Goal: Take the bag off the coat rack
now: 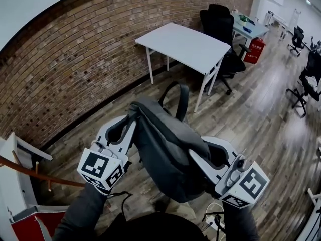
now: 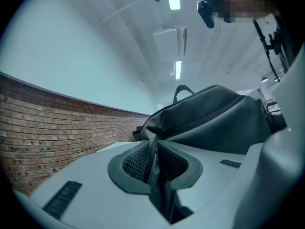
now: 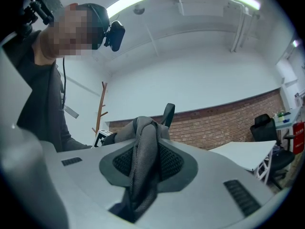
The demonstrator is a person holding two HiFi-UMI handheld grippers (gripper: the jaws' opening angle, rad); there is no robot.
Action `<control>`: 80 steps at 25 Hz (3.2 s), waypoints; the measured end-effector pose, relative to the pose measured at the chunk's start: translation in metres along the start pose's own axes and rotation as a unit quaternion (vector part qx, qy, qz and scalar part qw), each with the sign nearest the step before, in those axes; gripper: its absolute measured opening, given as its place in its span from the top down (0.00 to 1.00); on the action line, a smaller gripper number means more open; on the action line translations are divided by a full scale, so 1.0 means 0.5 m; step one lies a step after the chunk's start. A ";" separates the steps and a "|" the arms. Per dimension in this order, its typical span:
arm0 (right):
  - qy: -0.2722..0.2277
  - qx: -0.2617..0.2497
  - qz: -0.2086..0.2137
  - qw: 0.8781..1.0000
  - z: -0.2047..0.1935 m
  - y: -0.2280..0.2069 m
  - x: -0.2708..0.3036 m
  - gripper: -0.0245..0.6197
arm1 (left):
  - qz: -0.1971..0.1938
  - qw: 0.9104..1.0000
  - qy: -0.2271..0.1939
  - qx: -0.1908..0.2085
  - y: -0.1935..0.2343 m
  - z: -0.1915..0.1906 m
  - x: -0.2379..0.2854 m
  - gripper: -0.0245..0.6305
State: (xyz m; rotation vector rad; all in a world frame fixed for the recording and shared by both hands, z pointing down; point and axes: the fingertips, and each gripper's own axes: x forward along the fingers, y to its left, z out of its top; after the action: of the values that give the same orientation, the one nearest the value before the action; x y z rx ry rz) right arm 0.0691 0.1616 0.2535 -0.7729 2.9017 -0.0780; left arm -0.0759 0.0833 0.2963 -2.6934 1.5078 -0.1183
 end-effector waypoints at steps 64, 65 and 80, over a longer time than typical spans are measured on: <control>-0.031 0.018 0.097 0.995 0.059 -0.996 0.588 0.82 | 0.114 0.993 -0.024 0.006 0.612 0.057 0.912 0.86; -0.032 0.016 0.096 0.995 0.062 -1.002 0.590 0.82 | 0.113 0.993 -0.026 0.007 0.615 0.060 0.919 0.86; -0.050 -0.006 0.092 0.995 0.182 -1.193 0.629 0.82 | 0.097 0.993 -0.061 0.029 0.655 0.179 1.126 0.86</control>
State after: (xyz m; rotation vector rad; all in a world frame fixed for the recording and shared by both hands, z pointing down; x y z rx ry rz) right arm 0.1054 -0.5133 0.1771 -0.4930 2.8646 -0.0021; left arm -0.0523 -0.5672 0.2032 -2.4448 1.6882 0.0108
